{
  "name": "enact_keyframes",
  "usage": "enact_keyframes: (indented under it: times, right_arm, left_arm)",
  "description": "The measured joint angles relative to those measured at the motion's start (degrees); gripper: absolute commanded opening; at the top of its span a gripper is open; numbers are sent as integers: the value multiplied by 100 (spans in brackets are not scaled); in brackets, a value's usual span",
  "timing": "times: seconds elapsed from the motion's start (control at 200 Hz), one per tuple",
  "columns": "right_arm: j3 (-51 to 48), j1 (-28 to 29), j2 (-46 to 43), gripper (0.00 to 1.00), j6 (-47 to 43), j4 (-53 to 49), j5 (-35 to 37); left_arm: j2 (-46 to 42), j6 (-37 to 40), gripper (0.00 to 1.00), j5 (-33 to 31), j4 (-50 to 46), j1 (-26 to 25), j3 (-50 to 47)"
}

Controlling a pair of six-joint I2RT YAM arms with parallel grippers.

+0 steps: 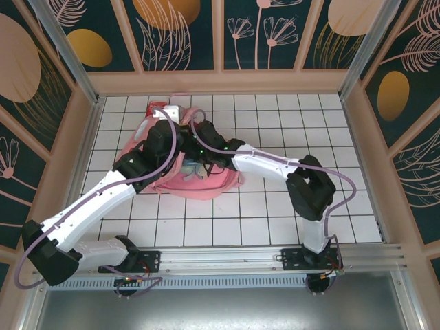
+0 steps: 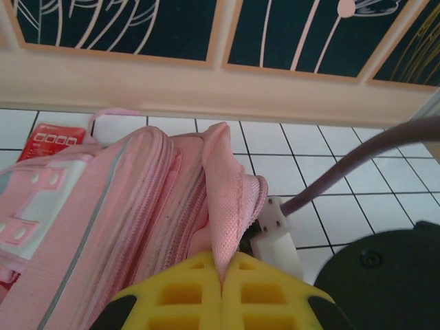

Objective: Pack the student bag

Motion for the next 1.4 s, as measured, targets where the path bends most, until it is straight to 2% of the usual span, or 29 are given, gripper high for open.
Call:
enact_keyframes:
  times: [0.04, 0.145, 0.325, 0.495, 0.591, 0.731, 0.941, 1.136, 1.216, 1.301, 1.336, 1.401]
  right_arm:
    - [92, -17, 66, 92, 26, 42, -59]
    - [146, -50, 142, 98, 35, 146, -177]
    - [17, -85, 131, 99, 94, 275, -251]
    - [-575, -101, -151, 95, 90, 267, -90]
    - [-1084, -105, -586, 90, 72, 133, 168]
    - [-1764, -223, -1333, 89, 66, -37, 540]
    - [-2575, -839, -1921, 87, -50, -173, 855]
    - [-2789, -1488, -1655, 84, -426, -94, 428]
    - [-2726, -1534, -1351, 75, -590, -50, 249]
    - [-2581, -1530, -999, 57, -693, -44, 57]
    - [-2527, -1530, -872, 47, -721, -20, -7]
    - [-2470, -1530, -715, 20, -798, 33, -92]
  left_arm:
    - [-15, 0, 3, -37, 0, 4, 2]
    - [-26, 0, 3, -52, -22, 4, 2]
    - [-26, 4, 3, 31, -48, -4, 2]
    - [-26, 37, 3, 138, -57, -57, 2]
    - [-26, 46, 3, 166, -52, -57, 2]
    - [-26, 46, 3, 258, -55, -57, 2]
    - [35, 46, 3, 387, -39, -57, 2]
    - [234, 46, 3, 546, -31, -59, 81]
    - [319, 46, 3, 577, -31, -57, 164]
    - [407, 46, 3, 581, -42, -57, 267]
    - [461, 46, 3, 590, -48, -57, 326]
    - [595, 46, 3, 623, -72, -57, 459]
